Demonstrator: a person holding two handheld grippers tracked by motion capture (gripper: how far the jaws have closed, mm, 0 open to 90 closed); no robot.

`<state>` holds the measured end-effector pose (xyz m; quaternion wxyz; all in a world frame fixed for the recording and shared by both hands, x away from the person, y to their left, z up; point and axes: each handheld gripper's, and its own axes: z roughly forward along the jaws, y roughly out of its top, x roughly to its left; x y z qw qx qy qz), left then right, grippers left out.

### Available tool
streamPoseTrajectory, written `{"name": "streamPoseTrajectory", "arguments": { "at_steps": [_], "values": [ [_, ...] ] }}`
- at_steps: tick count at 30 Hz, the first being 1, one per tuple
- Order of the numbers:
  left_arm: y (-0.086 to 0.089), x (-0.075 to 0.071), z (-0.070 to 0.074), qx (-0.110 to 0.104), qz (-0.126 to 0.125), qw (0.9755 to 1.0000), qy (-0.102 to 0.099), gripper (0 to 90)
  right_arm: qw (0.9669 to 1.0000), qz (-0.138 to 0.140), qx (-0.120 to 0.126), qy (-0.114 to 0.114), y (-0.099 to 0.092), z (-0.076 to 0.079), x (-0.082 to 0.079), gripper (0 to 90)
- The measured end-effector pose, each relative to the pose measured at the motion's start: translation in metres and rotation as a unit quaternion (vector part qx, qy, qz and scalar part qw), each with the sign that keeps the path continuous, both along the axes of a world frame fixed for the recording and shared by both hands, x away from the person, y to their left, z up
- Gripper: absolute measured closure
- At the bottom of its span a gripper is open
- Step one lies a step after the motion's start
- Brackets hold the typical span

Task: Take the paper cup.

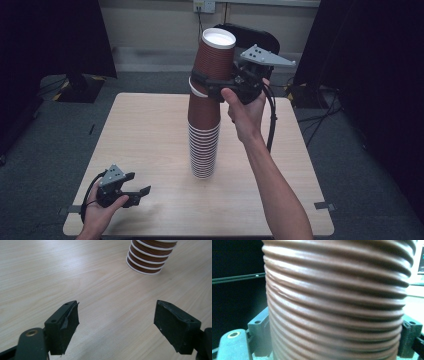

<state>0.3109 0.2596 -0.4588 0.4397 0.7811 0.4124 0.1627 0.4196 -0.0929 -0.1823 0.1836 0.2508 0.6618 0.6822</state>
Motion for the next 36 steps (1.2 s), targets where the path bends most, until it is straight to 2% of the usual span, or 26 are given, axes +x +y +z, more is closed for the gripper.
{"name": "streamPoseTrajectory", "arguments": {
  "at_steps": [4, 10, 20, 23, 31, 36],
  "values": [
    [-0.001, 0.0, 0.0, -0.001, 0.0, 1.0, 0.001, 19.7, 0.9999, -0.011, 0.001, 0.0, -0.007, 0.003, -0.001, 13.1],
    [0.0, 0.001, -0.001, 0.001, 0.0, 1.0, 0.001, 19.8, 0.9996, -0.026, -0.003, 0.007, -0.018, -0.001, 0.003, 13.1],
    [0.003, 0.0, -0.002, -0.001, 0.01, 0.9999, -0.003, 19.7, 0.9984, -0.056, -0.007, 0.001, -0.04, 0.001, 0.003, 13.3],
    [0.002, -0.001, -0.001, 0.004, 0.008, 0.9999, -0.009, 19.7, 0.9976, -0.067, -0.005, 0.013, -0.048, -0.004, 0.001, 13.3],
    [0.002, -0.002, -0.002, -0.005, 0.015, 0.9999, -0.006, 19.8, 0.9958, -0.088, -0.005, 0.026, -0.07, -0.018, -0.006, 13.3],
    [0.001, -0.002, -0.002, 0.006, 0.008, 0.9999, -0.007, 19.9, 0.9949, -0.095, 0.0, 0.034, -0.08, -0.032, -0.012, 13.4]
  ]
}}
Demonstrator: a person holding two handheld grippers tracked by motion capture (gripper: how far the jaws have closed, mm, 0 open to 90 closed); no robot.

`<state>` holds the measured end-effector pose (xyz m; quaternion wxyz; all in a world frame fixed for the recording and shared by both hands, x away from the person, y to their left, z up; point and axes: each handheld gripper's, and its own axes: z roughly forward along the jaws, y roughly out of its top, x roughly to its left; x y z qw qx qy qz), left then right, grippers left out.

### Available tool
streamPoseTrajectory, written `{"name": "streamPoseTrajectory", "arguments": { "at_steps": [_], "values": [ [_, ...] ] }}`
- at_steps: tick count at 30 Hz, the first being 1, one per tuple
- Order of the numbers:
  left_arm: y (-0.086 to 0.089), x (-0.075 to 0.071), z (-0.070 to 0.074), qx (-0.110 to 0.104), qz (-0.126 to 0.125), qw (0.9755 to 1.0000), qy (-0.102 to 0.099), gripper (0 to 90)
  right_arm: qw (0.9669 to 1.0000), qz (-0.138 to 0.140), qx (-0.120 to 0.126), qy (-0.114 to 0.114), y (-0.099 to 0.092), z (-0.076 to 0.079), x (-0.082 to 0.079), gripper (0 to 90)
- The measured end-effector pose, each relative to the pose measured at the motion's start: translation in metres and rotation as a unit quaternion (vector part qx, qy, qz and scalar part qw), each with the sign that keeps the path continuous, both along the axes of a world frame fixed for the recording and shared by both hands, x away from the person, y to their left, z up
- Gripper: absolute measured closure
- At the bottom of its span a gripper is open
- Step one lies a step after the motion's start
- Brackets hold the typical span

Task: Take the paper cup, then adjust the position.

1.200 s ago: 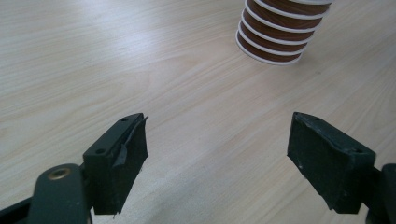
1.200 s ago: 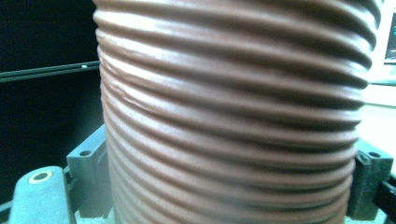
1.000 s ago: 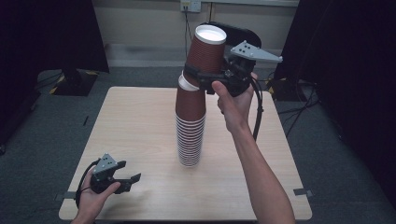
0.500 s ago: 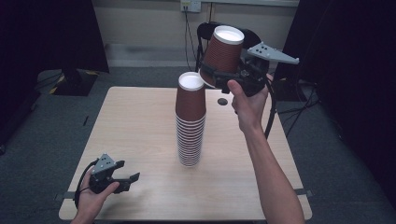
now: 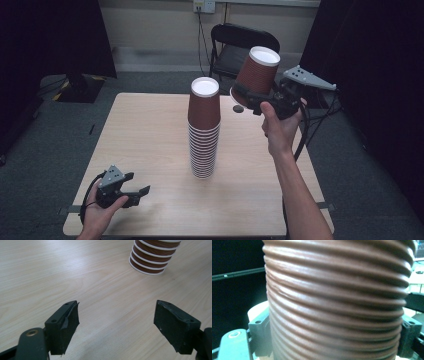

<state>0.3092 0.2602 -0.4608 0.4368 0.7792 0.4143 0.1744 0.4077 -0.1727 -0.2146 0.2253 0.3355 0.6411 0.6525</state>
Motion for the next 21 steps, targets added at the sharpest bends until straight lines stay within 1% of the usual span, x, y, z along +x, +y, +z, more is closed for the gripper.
{"name": "streamPoseTrajectory", "arguments": {
  "at_steps": [1, 3, 8, 12, 15, 20, 21],
  "values": [
    [-0.001, 0.0, -0.001, -0.002, 0.002, 1.0, 0.004, 19.9, 1.0, -0.001, -0.001, 0.003, -0.001, -0.002, 0.0, 13.4],
    [-0.001, 0.0, 0.0, 0.0, 0.001, 1.0, 0.002, 20.0, 0.9999, -0.002, -0.006, 0.013, -0.004, -0.01, -0.002, 13.4],
    [-0.002, -0.001, 0.001, -0.002, 0.001, 1.0, -0.001, 19.9, 0.9998, -0.007, -0.005, 0.02, -0.011, -0.02, -0.005, 13.3],
    [-0.001, 0.0, 0.0, 0.001, 0.002, 1.0, -0.001, 19.9, 0.9995, -0.007, -0.009, 0.03, -0.013, -0.03, -0.007, 13.4],
    [-0.001, -0.001, 0.0, 0.002, 0.003, 1.0, -0.004, 19.9, 0.9992, -0.005, -0.007, 0.04, -0.015, -0.037, -0.008, 13.4],
    [-0.002, -0.001, 0.001, 0.001, 0.003, 1.0, -0.006, 20.0, 0.9985, -0.007, -0.009, 0.053, -0.018, -0.051, -0.01, 13.4],
    [-0.002, -0.001, 0.001, 0.002, 0.002, 1.0, -0.009, 19.9, 0.9985, -0.007, -0.011, 0.052, -0.019, -0.053, -0.009, 13.4]
  ]
}}
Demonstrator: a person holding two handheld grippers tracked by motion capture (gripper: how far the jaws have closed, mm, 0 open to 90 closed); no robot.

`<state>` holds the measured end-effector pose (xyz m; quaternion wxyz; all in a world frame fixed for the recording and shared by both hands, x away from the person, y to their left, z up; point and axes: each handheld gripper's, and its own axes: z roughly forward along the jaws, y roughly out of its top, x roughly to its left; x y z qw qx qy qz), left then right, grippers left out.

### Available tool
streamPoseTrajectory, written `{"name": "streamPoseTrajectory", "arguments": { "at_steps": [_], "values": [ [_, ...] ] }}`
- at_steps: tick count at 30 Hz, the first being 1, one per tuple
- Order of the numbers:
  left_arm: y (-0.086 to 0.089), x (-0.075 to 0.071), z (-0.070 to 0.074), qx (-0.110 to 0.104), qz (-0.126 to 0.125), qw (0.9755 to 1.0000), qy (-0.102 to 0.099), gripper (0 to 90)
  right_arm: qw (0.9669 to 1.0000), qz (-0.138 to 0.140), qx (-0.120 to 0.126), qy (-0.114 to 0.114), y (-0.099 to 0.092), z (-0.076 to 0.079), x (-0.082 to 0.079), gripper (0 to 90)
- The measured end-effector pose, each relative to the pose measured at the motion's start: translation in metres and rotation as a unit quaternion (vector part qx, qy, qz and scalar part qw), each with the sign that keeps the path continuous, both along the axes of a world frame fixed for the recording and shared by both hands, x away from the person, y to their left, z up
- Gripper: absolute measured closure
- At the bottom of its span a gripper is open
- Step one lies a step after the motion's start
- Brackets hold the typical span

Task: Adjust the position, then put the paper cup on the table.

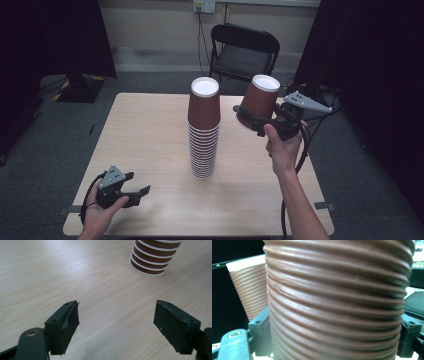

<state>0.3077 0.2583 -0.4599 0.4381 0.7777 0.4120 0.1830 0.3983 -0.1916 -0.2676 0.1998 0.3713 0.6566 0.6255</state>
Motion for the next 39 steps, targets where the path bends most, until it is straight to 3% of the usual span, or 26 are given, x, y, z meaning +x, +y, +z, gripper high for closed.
{"name": "streamPoseTrajectory", "arguments": {
  "at_steps": [10, 12, 15, 18, 21, 25, 33, 39],
  "values": [
    [0.002, 0.002, -0.001, -0.002, 0.003, 1.0, -0.006, 19.8, 0.9995, 0.001, -0.006, 0.031, -0.001, -0.025, 0.0, 13.4],
    [0.002, 0.001, -0.001, -0.011, 0.008, 0.9998, -0.011, 19.8, 0.9993, 0.004, -0.001, 0.037, -0.001, -0.03, -0.002, 13.3],
    [0.002, -0.001, 0.0, -0.047, 0.004, 0.9985, -0.028, 19.9, 0.9992, 0.006, 0.002, 0.04, -0.001, -0.034, -0.005, 13.3],
    [0.0, -0.004, 0.002, -0.058, 0.004, 0.9976, -0.038, 20.0, 0.999, 0.007, 0.009, 0.044, -0.003, -0.04, -0.009, 13.4],
    [-0.003, -0.005, 0.002, -0.048, 0.002, 0.998, -0.041, 20.0, 0.9987, 0.01, 0.007, 0.05, -0.003, -0.047, -0.013, 13.4],
    [-0.008, -0.004, 0.002, -0.051, -0.005, 0.9976, -0.046, 21.3, 0.9983, 0.02, -0.001, 0.055, 0.002, -0.058, -0.018, 13.3],
    [-0.026, -0.011, 0.011, -0.058, -0.044, 0.9958, -0.056, 21.4, 0.9966, 0.038, 0.021, 0.07, 0.01, -0.077, -0.029, 13.3],
    [-0.041, -0.007, 0.021, -0.059, -0.056, 0.9942, -0.069, 19.1, 0.9958, 0.046, 0.028, 0.074, 0.012, -0.083, -0.037, 13.3]
  ]
}}
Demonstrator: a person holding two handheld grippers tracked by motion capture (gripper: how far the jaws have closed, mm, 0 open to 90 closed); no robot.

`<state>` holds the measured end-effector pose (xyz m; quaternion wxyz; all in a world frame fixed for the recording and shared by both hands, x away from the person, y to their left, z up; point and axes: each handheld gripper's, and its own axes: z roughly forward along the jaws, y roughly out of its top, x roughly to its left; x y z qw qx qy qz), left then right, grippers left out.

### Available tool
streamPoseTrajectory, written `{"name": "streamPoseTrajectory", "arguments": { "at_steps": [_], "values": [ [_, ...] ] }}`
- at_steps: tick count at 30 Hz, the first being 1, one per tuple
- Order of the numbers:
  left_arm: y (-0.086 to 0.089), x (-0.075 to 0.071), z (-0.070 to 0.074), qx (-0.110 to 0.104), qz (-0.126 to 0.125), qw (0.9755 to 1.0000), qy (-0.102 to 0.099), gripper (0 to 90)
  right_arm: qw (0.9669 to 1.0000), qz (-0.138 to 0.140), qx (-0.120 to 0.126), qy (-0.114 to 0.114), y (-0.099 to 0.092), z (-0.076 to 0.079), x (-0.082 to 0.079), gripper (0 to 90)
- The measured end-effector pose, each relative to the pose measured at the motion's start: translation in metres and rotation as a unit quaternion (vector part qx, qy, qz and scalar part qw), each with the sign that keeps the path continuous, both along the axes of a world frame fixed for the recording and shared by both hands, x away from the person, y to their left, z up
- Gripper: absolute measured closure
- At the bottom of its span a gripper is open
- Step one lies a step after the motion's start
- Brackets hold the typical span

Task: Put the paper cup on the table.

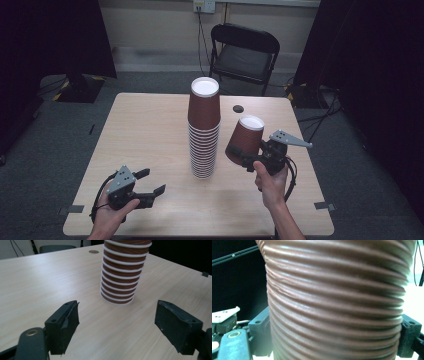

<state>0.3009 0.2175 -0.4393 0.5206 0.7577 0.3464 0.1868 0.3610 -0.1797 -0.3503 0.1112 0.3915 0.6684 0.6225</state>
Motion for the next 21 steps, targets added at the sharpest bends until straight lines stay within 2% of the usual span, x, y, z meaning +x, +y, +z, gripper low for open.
{"name": "streamPoseTrajectory", "arguments": {
  "at_steps": [2, 5, 8, 12, 14, 17, 19, 21],
  "values": [
    [-0.009, 0.002, 0.005, -0.003, -0.013, 0.9999, -0.001, 18.7, 1.0, -0.001, 0.0, 0.001, 0.0, -0.001, -0.002, 13.3],
    [-0.019, 0.005, 0.01, 0.011, -0.033, 0.9994, 0.0, 17.8, 1.0, -0.001, 0.006, 0.004, -0.001, 0.0, -0.003, 13.3],
    [-0.027, 0.008, 0.013, -0.004, -0.044, 0.999, -0.003, 16.6, 0.9999, -0.003, 0.01, 0.006, -0.001, -0.001, -0.006, 13.3],
    [-0.038, 0.013, 0.019, -0.005, -0.05, 0.9987, 0.0, 15.4, 0.9997, 0.002, 0.02, 0.016, 0.002, -0.006, -0.011, 13.3],
    [-0.051, 0.015, 0.024, -0.001, -0.059, 0.998, -0.021, 15.4, 0.9995, 0.006, 0.024, 0.021, 0.004, -0.009, -0.014, 13.3],
    [-0.064, 0.015, 0.027, -0.001, -0.072, 0.9965, -0.043, 15.4, 0.9994, 0.015, 0.021, 0.024, 0.007, -0.013, -0.017, 13.3],
    [-0.075, 0.015, 0.028, -0.012, -0.081, 0.9951, -0.055, 15.4, 0.9993, 0.02, 0.018, 0.028, 0.009, -0.014, -0.018, 13.3],
    [-0.086, 0.015, 0.028, -0.008, -0.094, 0.9932, -0.068, 16.1, 0.999, 0.024, 0.021, 0.031, 0.011, -0.016, -0.02, 13.3]
  ]
}}
